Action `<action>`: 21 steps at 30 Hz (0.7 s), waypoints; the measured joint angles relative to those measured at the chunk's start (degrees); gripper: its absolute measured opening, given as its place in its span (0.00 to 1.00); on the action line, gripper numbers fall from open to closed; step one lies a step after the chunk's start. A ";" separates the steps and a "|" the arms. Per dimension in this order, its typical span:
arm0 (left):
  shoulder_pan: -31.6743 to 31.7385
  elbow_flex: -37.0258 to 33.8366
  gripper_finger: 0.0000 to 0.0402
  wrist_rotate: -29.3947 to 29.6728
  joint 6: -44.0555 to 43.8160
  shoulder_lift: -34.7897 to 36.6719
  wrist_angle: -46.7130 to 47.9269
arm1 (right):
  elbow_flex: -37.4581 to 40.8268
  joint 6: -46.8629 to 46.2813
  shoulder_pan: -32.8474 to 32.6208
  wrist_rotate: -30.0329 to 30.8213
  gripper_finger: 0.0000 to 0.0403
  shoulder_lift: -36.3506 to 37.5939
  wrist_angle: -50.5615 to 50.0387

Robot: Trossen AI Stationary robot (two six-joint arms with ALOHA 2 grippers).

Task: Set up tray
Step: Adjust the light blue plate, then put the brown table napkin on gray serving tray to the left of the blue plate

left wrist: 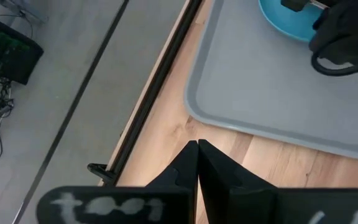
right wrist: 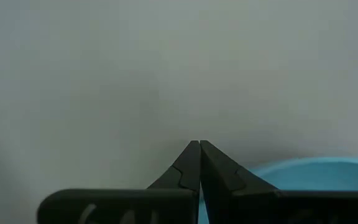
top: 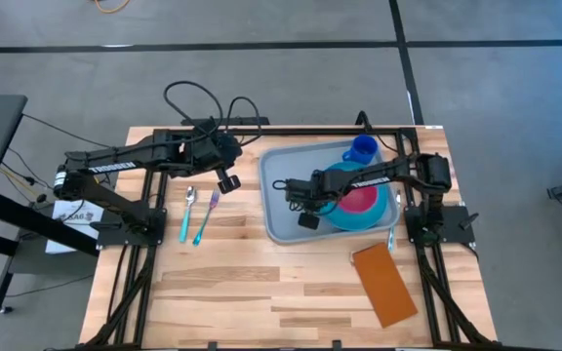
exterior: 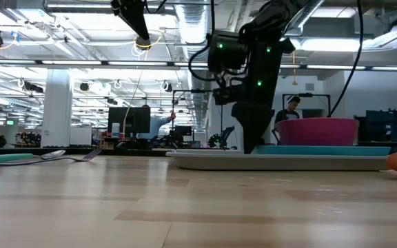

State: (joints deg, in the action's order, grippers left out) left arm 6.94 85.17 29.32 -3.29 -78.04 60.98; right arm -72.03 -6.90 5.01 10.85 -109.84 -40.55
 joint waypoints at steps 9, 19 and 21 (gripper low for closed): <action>0.00 0.00 0.00 0.00 0.37 0.00 0.02 | 0.02 -0.13 0.55 2.78 0.00 -0.02 -5.80; -0.01 0.00 0.00 -2.69 -2.33 0.00 5.64 | -8.50 2.67 -2.91 2.77 0.00 -0.02 -10.54; -0.02 0.00 0.00 -2.59 -4.34 0.00 8.98 | -11.88 2.91 -3.61 2.79 0.00 -0.02 -14.23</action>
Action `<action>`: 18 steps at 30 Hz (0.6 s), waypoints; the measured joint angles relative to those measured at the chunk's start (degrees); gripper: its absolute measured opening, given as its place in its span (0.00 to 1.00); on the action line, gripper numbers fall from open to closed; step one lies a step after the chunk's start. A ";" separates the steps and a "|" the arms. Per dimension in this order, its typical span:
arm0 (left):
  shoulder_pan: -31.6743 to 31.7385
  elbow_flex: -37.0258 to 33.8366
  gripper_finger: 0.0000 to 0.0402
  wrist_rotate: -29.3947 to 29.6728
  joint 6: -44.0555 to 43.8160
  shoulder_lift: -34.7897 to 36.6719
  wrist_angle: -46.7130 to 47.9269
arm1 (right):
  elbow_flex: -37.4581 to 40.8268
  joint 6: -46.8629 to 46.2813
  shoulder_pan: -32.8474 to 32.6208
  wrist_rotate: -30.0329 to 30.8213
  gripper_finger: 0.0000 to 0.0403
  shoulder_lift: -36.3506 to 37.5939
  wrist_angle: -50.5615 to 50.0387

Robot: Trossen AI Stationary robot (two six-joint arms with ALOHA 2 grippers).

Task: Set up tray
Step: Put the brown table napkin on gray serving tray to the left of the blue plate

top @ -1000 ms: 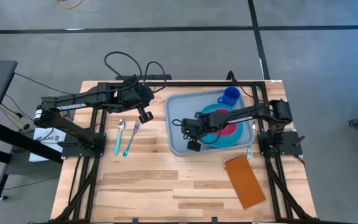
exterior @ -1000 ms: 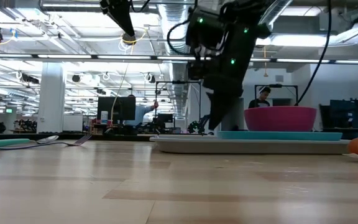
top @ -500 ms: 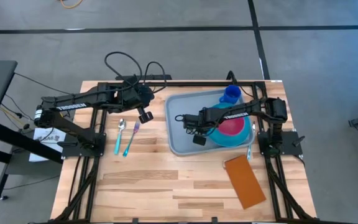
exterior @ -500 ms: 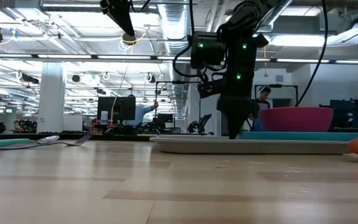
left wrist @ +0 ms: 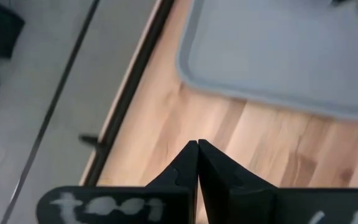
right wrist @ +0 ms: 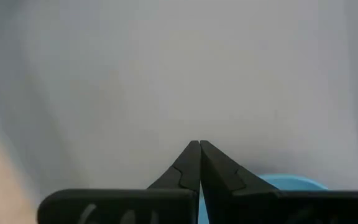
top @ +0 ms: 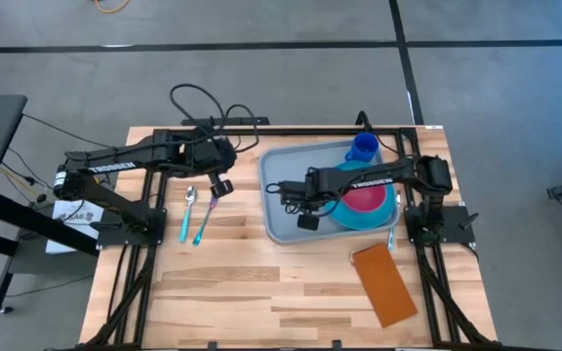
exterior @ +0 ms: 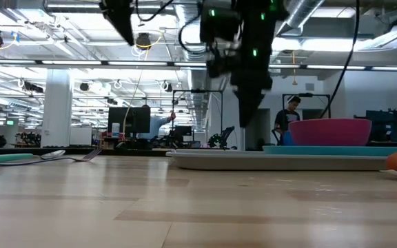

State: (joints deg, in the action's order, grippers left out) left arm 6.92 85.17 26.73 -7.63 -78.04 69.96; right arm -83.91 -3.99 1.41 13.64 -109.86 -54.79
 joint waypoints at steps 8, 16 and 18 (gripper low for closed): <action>0.00 0.00 0.00 3.71 -9.33 0.65 17.26 | -9.89 1.49 -2.91 -0.04 0.02 1.80 -18.33; -1.88 -3.54 0.00 3.95 -16.36 9.32 16.80 | -0.90 -8.21 -4.60 -0.97 0.15 16.84 -24.90; -2.68 -5.73 0.00 4.74 -18.35 11.63 16.18 | 3.68 -12.21 -5.04 -3.41 0.19 21.86 -23.90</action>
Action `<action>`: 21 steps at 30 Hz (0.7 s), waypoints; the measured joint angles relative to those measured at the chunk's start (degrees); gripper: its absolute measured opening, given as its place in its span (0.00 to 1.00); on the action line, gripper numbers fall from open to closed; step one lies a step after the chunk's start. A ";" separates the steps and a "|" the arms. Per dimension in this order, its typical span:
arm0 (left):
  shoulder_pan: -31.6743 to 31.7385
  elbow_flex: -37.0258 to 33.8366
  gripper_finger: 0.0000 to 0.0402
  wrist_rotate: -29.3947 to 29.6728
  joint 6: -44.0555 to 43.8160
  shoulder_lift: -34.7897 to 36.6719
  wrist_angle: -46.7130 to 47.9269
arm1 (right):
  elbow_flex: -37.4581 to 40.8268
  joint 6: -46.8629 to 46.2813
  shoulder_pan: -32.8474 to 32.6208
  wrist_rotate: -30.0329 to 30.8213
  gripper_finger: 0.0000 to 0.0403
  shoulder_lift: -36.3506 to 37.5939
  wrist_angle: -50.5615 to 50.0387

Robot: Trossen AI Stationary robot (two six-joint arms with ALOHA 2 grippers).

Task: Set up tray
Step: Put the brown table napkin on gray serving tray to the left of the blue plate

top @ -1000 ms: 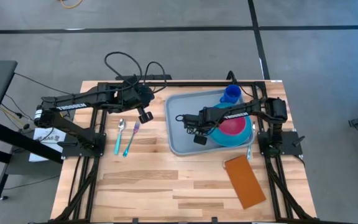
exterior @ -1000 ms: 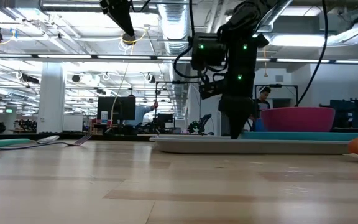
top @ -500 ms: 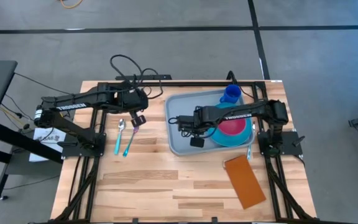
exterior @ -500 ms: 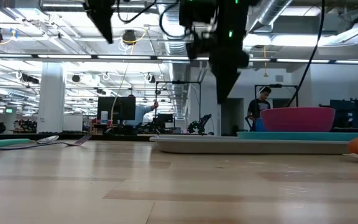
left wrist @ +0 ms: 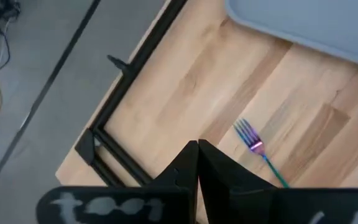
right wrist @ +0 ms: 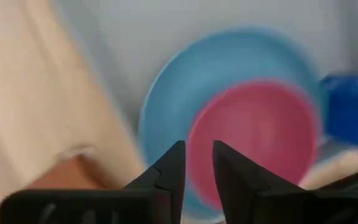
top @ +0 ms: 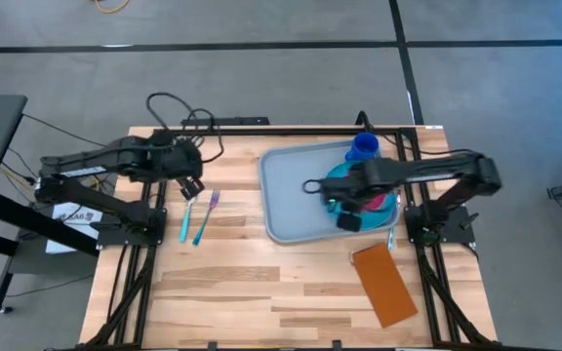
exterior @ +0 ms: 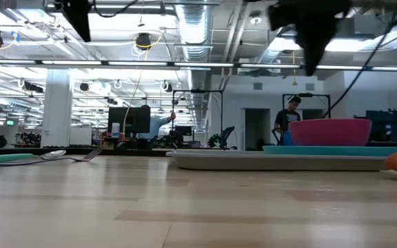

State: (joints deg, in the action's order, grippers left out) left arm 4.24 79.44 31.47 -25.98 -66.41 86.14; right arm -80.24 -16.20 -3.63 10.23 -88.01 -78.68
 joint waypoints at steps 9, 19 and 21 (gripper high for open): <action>-3.58 -13.25 0.00 -0.32 -1.78 7.82 -15.76 | 19.25 -11.24 -7.84 -12.66 0.33 15.88 14.65; -4.62 -26.16 0.00 -2.65 -1.18 6.52 -32.19 | 29.53 -22.44 -20.34 -14.71 0.49 16.00 18.89; -4.62 -27.45 0.00 -2.65 -1.18 6.21 -34.70 | 31.02 -22.89 -22.67 -14.70 0.52 15.14 19.32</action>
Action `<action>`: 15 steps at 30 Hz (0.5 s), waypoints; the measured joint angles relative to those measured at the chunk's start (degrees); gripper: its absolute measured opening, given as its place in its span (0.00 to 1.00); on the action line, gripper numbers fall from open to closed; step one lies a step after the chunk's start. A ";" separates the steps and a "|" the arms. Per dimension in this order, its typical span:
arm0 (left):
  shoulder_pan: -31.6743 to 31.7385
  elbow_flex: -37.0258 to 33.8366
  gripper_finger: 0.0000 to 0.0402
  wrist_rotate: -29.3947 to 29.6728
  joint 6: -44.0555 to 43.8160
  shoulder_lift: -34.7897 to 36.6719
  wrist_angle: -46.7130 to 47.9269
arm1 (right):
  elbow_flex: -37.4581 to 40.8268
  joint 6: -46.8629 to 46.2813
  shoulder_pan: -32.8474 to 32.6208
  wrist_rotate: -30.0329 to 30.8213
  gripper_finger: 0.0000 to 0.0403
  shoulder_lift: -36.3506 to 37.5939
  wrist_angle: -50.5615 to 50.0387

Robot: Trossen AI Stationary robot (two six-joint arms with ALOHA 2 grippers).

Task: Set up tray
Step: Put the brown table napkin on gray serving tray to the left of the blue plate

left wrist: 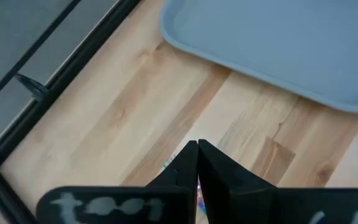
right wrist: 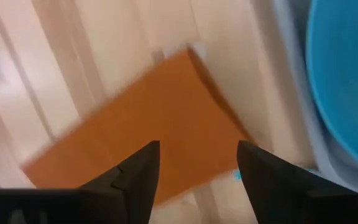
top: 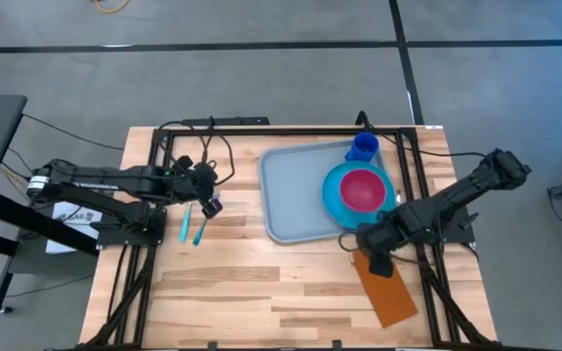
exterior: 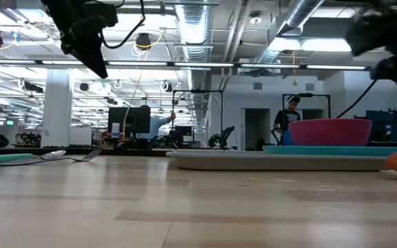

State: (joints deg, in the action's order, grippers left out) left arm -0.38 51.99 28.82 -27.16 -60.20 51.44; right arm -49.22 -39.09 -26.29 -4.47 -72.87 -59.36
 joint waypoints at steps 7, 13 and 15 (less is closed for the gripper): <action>0.00 -0.89 0.00 -0.02 -0.37 -1.35 -3.63 | 2.10 -3.08 -5.16 1.14 0.55 -1.94 0.64; 0.02 -0.87 0.00 -0.12 -0.42 -1.73 -6.73 | 6.44 -2.87 -6.28 8.07 0.56 -2.88 6.46; 0.02 -0.87 0.00 -0.77 -0.42 -1.82 -8.02 | 7.87 -0.37 -6.22 9.29 0.56 -4.02 11.05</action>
State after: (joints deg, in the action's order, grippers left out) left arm -0.36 51.11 28.04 -27.57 -62.02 43.42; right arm -41.35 -39.46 -32.51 4.82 -76.89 -48.31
